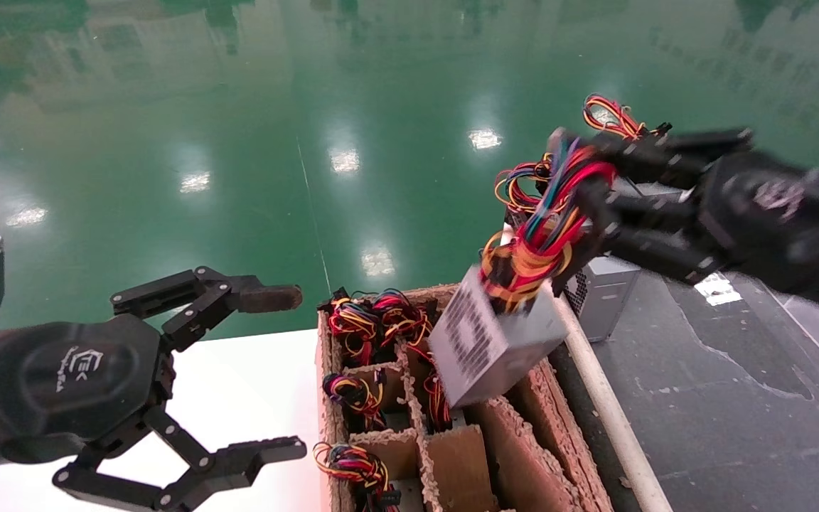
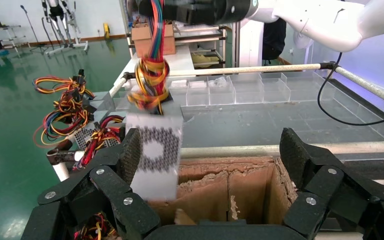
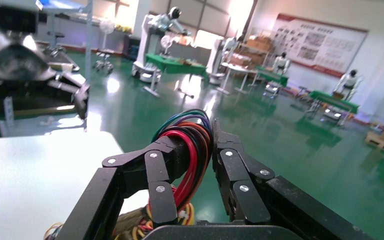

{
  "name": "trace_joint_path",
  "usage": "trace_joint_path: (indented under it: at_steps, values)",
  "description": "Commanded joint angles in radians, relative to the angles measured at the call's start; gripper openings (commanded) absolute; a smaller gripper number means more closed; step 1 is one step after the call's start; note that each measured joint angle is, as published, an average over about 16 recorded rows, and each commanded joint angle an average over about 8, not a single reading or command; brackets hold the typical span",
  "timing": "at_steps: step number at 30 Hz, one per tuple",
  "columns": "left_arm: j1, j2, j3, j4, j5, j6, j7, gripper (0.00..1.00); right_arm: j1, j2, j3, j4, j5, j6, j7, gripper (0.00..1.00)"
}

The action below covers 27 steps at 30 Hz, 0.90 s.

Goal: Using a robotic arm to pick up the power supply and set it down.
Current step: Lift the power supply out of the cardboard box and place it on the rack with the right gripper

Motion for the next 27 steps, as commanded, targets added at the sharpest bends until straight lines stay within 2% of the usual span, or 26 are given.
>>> trace_joint_path:
  at_steps: [1,9,18,27]
  values:
    - [0.0,0.0,0.0,0.0,0.0,0.0,0.0,1.0,0.007,0.012,0.017,-0.008,0.02,-0.005,0.0,0.0]
    - [0.0,0.0,0.0,0.0,0.0,0.0,0.0,1.0,0.05,0.079,0.063,-0.101,0.031,-0.006,-0.016,0.0]
    - [0.0,0.0,0.0,0.0,0.0,0.0,0.0,1.0,0.073,0.131,0.062,-0.269,0.008,-0.067,-0.046,0.0]
    - [0.0,0.0,0.0,0.0,0.0,0.0,0.0,1.0,0.099,0.116,0.026,-0.423,-0.078,-0.049,-0.118,0.0]
